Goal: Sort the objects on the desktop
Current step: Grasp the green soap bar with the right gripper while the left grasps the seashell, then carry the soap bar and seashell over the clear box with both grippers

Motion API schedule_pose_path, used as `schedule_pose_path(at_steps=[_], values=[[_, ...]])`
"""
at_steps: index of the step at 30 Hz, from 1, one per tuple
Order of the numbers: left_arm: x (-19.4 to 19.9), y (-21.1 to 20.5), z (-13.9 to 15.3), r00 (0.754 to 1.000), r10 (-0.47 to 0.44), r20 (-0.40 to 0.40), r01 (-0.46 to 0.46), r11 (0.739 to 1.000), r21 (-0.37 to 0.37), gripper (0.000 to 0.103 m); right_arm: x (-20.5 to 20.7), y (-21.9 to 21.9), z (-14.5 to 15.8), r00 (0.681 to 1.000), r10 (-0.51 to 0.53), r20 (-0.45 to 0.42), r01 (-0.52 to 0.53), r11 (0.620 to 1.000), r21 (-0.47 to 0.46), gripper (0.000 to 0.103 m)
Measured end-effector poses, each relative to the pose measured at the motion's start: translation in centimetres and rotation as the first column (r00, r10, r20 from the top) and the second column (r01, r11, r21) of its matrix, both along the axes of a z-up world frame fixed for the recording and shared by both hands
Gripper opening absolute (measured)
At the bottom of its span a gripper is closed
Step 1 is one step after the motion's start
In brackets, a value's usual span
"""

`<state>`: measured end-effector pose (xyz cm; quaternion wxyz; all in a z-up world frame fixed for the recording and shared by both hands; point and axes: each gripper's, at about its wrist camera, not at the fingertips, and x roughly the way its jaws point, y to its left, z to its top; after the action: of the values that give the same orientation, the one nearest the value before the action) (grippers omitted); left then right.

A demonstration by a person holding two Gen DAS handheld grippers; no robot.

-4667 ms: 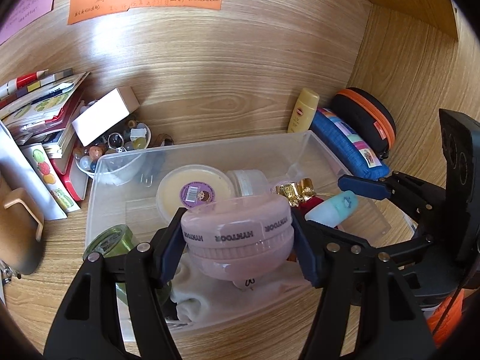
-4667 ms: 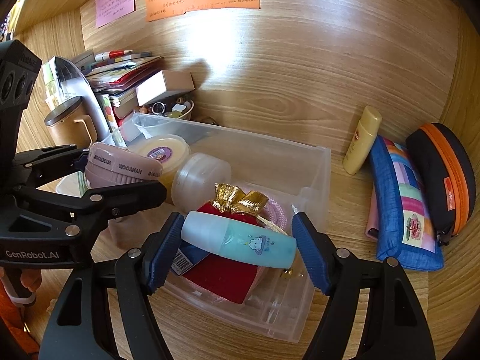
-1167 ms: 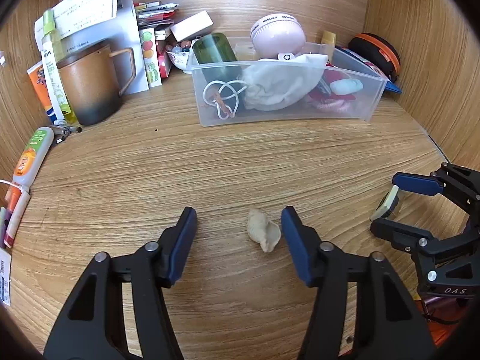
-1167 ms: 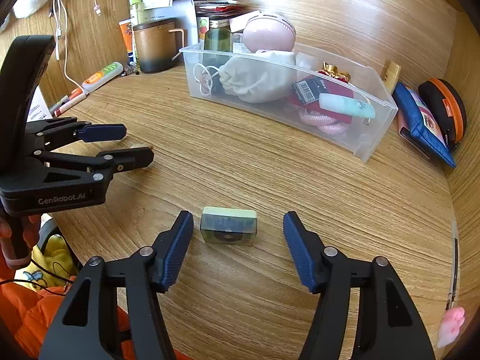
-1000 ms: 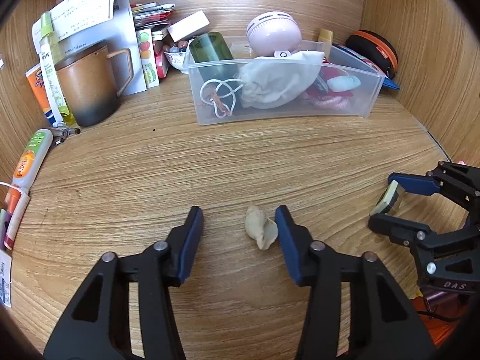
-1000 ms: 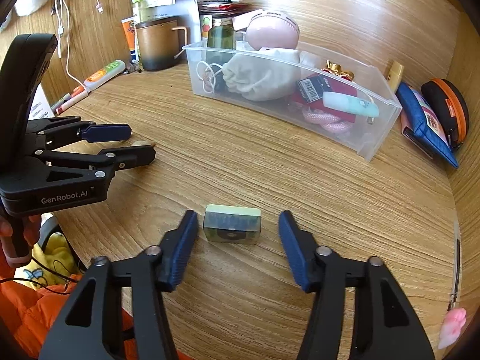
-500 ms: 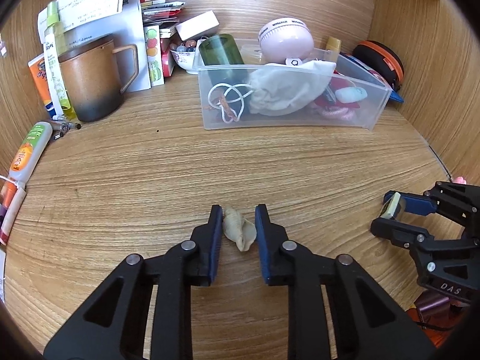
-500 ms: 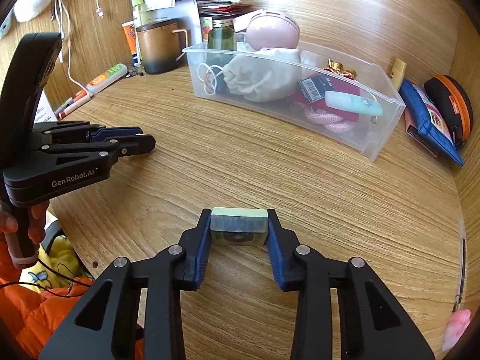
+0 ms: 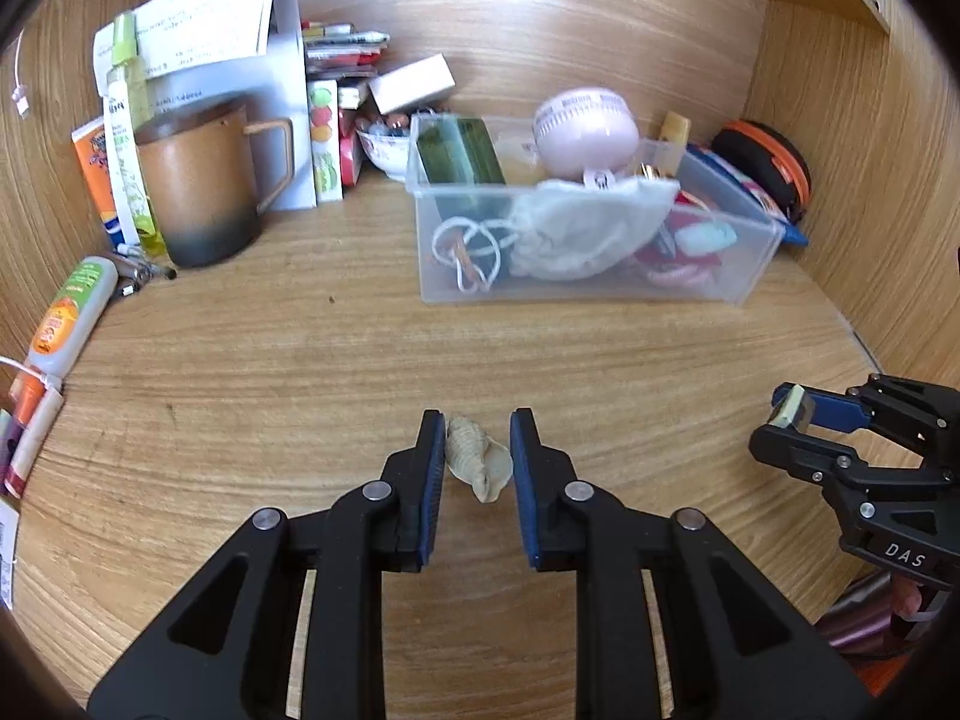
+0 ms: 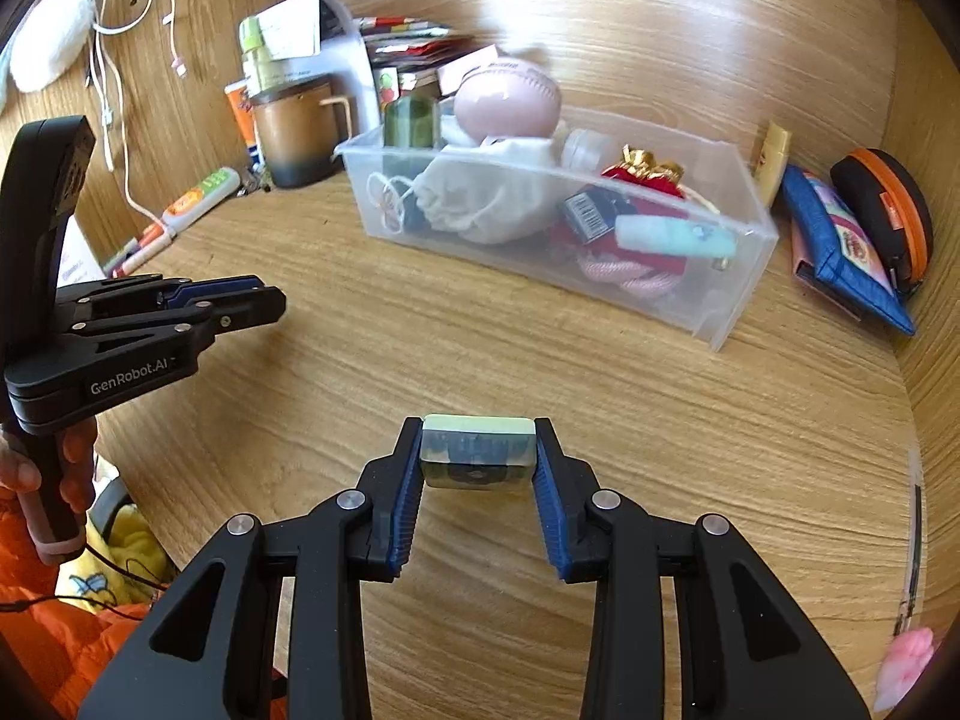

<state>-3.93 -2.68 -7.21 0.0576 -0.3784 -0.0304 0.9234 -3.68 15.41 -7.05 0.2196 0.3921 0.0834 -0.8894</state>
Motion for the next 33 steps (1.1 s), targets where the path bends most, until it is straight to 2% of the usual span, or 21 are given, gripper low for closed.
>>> schedule_pose_path(at_steps=[17, 26, 33], values=[[-1.9, -1.0, 5.0, 0.992, 0.012, -0.129, -0.012, 1.000, -0.004, 0.021, -3.0, 3.3, 5.1, 0.984, -0.089, -0.153, 0.098, 0.994, 0.050, 0.031], [-4.1, -0.4, 6.6, 0.987, -0.014, -0.163, 0.013, 1.000, -0.006, 0.021, -5.7, 3.5, 5.8, 0.982, -0.093, -0.163, 0.101, 0.994, 0.042, 0.031], [-6.0, 0.4, 6.7, 0.988, -0.036, -0.152, 0.035, 0.999, -0.012, 0.021, -7.5, 2.6, 6.0, 0.984, -0.066, -0.168, 0.075, 0.996, 0.045, 0.031]])
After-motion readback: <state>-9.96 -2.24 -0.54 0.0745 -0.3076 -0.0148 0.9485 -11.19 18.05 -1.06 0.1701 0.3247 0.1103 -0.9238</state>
